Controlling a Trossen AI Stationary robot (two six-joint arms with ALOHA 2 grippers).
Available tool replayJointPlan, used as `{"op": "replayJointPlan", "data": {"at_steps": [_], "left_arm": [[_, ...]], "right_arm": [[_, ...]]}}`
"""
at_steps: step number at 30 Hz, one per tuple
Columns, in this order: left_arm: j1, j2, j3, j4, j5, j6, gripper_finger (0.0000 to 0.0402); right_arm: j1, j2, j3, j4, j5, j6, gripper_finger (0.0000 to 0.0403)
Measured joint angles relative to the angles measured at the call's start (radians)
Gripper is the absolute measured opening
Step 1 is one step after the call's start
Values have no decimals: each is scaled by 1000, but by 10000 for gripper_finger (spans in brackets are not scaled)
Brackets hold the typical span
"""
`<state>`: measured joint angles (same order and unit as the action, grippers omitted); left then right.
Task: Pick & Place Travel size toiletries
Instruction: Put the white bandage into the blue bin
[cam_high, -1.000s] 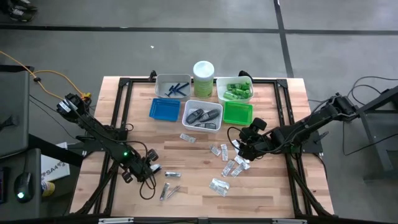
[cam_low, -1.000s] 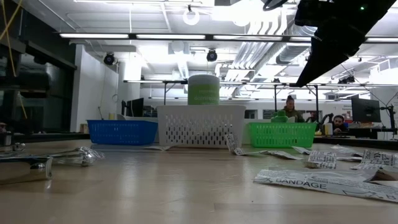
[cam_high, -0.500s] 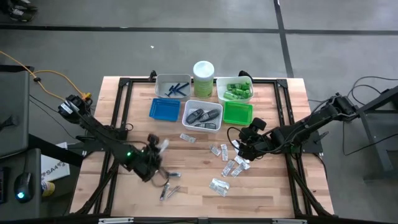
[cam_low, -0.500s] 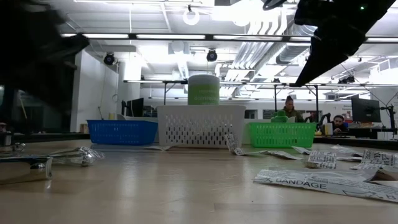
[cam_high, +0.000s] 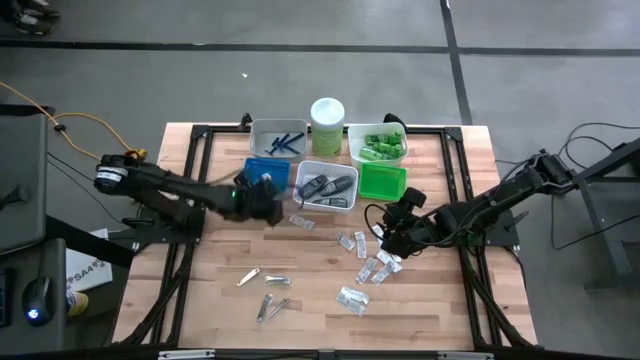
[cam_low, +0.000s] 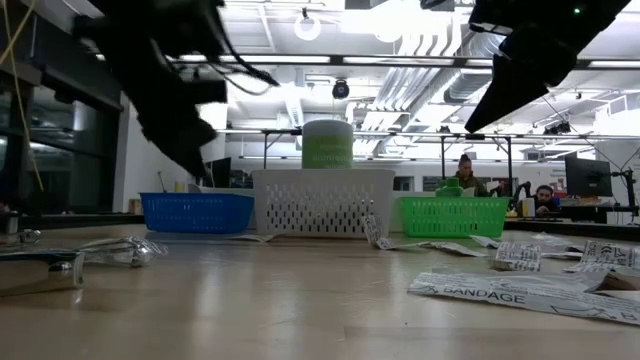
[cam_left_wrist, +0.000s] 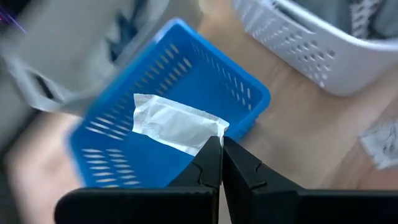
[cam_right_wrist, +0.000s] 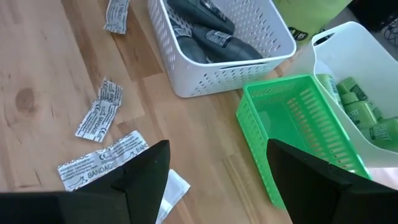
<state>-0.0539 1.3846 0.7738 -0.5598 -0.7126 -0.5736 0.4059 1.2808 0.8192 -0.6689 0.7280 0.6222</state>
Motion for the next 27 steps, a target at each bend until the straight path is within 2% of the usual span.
{"op": "replayJointPlan", "data": {"at_steps": [2,4,12,16,22,27], "left_arm": [[82,0,0,43,124,0,0],[147,0,0,78,200,-5,0],[269,0,0,116,279,-46,25],[277,0,0,116,283,-64,52],[276,-1,27,91,270,-63,115],[276,-1,75,-4,224,-58,161]], "right_arm": [[0,0,0,0,2,-2,262],[0,0,0,0,2,-4,262],[0,0,0,0,2,-17,262],[0,0,0,0,-1,-17,262],[0,0,0,-2,-26,0,262],[0,0,0,-7,-68,13,262]]}}
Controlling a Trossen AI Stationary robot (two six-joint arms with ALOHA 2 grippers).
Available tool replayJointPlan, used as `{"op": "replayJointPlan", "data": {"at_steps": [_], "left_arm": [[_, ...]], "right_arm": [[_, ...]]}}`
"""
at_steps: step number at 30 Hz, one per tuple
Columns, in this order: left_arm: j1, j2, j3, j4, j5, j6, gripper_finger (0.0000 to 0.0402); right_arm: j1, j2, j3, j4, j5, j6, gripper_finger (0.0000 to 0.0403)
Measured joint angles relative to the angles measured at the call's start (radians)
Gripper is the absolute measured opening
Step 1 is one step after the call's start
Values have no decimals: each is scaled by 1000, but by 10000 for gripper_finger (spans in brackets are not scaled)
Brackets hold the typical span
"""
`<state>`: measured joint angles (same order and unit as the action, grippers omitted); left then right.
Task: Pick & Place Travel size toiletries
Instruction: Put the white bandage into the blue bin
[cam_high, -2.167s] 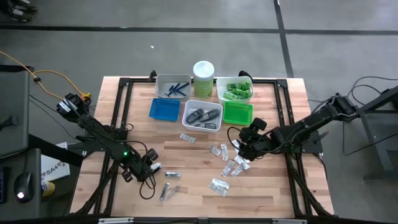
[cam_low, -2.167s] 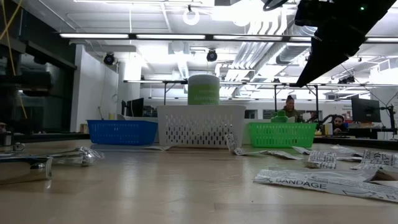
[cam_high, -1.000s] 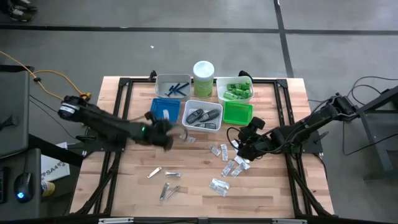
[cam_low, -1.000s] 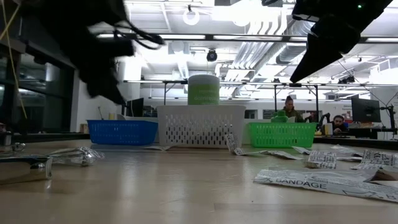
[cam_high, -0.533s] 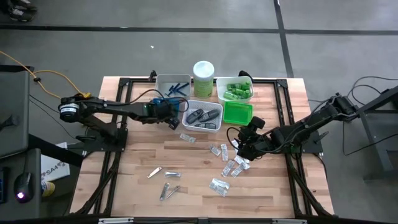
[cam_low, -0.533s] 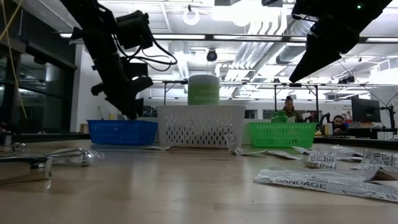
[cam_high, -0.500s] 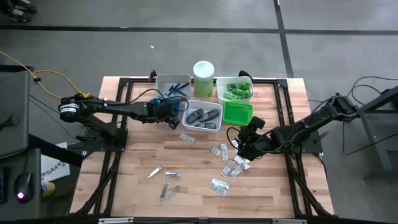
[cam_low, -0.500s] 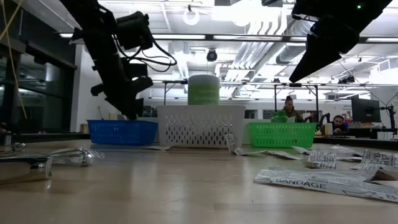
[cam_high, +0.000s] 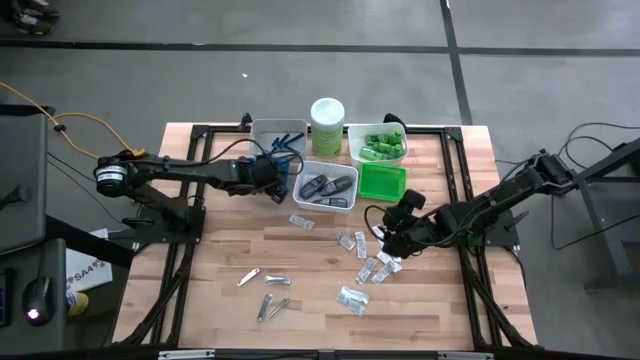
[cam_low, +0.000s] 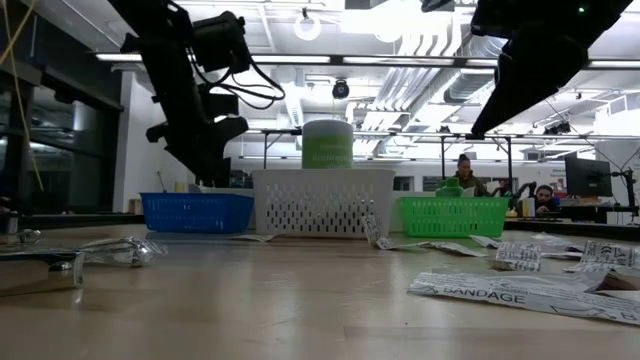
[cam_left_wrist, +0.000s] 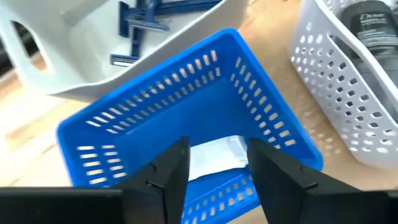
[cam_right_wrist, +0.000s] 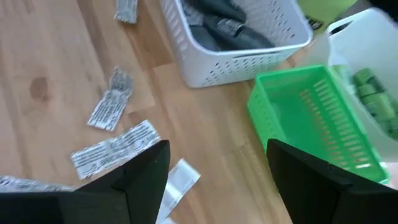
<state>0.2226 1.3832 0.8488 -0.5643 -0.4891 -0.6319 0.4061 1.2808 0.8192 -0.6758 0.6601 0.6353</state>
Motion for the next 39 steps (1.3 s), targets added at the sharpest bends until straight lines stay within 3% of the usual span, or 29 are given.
{"op": "replayJointPlan", "data": {"at_steps": [5,13,18,25,35,39], "left_arm": [[-28,-12,36,-94,-60,6,174],[-184,-86,36,-204,-154,-99,175],[-281,-128,37,-224,-176,-164,175],[-397,-139,36,-224,-243,-247,175],[-448,-139,36,-224,-269,-300,175],[-447,-139,36,-223,-265,-306,175]], "right_arm": [[0,0,-5,-1,-80,1,262],[0,0,-89,-45,-241,46,262],[0,0,-115,-44,-360,-99,262],[-36,0,-154,7,-421,-225,262],[-154,37,-235,155,-491,-382,252],[-192,61,-235,181,-576,-432,232]]}}
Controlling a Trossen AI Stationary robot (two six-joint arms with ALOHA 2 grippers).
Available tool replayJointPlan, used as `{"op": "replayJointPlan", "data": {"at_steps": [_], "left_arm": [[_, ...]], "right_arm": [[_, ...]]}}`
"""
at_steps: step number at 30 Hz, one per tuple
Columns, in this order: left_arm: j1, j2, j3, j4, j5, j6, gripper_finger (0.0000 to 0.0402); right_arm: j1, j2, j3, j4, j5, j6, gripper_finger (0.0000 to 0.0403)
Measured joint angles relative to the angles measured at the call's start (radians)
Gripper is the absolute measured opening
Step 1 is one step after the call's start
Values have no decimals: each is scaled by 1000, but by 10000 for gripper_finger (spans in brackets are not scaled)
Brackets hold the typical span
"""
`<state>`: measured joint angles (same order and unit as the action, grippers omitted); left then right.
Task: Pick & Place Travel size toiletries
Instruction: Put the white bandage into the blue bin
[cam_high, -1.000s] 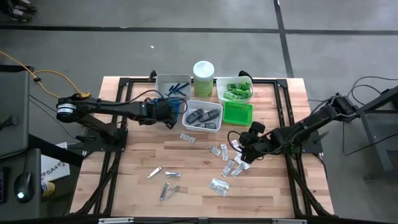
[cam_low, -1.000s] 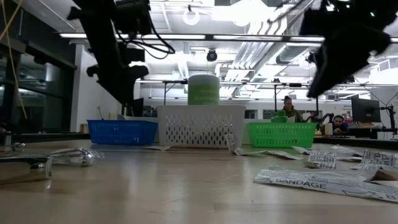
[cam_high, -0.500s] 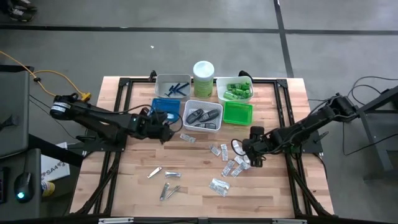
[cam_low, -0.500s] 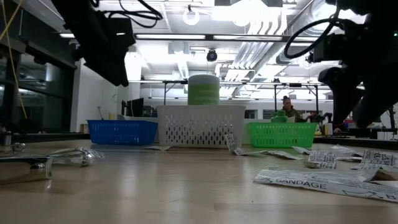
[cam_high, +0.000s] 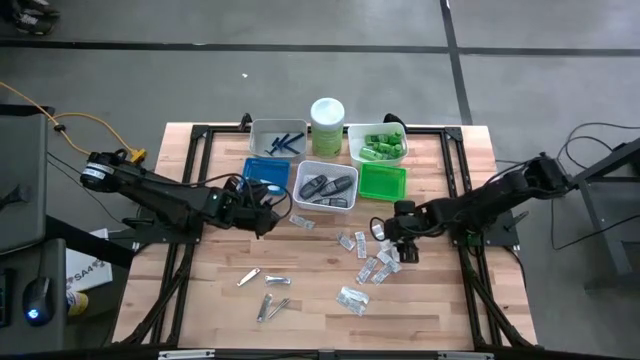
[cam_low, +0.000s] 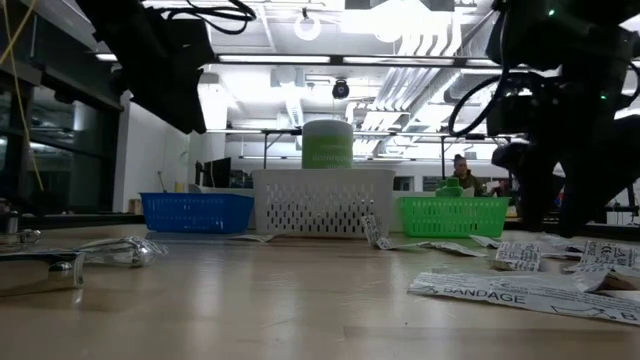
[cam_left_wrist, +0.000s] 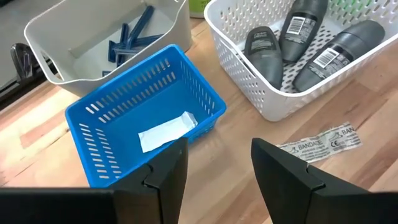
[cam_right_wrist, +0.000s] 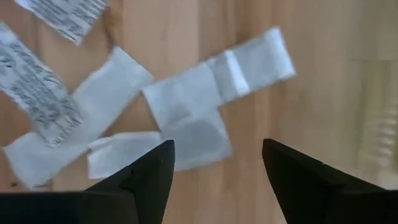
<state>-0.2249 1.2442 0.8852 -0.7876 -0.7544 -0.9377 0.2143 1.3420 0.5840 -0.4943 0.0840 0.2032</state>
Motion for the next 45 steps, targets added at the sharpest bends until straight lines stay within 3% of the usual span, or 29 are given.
{"op": "replayJointPlan", "data": {"at_steps": [11,25,30,37,45], "left_arm": [[0,0,-2,-1,3,-3,175],[0,0,-2,-1,8,-3,175],[0,1,-2,-1,7,-3,175],[0,27,-3,66,-31,51,175],[0,111,-4,340,-40,284,175]], "right_arm": [[-28,79,2,44,-42,-93,189],[-27,82,2,46,-60,-75,13],[-26,15,-4,25,-56,-23,4],[-23,-142,-2,73,100,10,3],[-23,-192,0,425,286,-122,3]]}}
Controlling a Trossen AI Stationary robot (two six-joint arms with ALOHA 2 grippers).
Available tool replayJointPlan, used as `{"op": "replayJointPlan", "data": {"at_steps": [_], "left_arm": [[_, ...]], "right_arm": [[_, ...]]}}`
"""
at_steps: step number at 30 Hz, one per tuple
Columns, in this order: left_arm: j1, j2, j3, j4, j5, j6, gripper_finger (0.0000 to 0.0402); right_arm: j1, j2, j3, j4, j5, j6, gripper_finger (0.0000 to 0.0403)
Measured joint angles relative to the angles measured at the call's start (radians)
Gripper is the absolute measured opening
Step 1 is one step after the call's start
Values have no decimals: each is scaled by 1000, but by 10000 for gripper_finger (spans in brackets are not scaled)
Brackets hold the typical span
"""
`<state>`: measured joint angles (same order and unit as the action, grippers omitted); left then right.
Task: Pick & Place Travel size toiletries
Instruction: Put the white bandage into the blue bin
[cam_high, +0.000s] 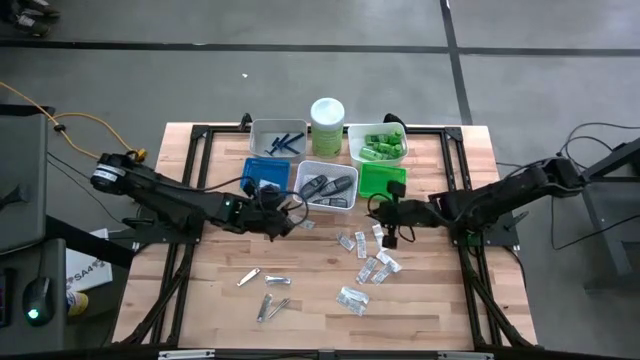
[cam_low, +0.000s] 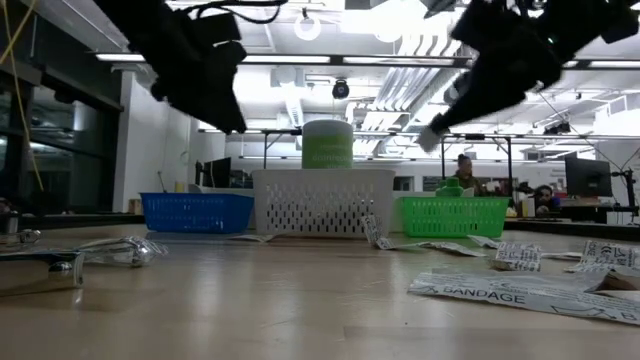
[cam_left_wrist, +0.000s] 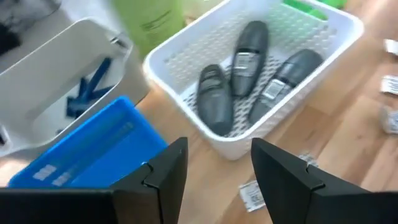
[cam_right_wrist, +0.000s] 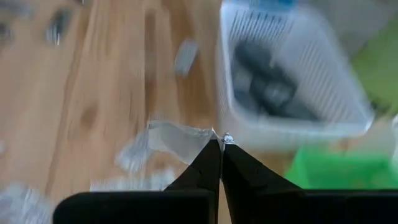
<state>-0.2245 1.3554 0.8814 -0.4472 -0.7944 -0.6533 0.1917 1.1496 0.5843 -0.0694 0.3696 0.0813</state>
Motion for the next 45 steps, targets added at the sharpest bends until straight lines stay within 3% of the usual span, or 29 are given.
{"op": "replayJointPlan", "data": {"at_steps": [8,16,21,25,29,37,45], "left_arm": [[2,72,1,355,33,346,175],[2,145,1,629,86,611,194],[2,168,1,675,146,625,255],[2,168,1,687,151,624,299],[2,168,1,708,150,624,316],[2,168,1,717,149,623,296],[2,168,1,716,149,596,213]], "right_arm": [[0,93,0,322,115,-145,3],[-2,264,0,686,131,-265,3],[-5,335,1,801,225,-299,3],[-5,357,0,836,234,-297,3],[-5,396,0,919,225,-291,3],[-5,430,0,1010,159,-295,3],[-5,430,0,1006,144,-294,3]]}}
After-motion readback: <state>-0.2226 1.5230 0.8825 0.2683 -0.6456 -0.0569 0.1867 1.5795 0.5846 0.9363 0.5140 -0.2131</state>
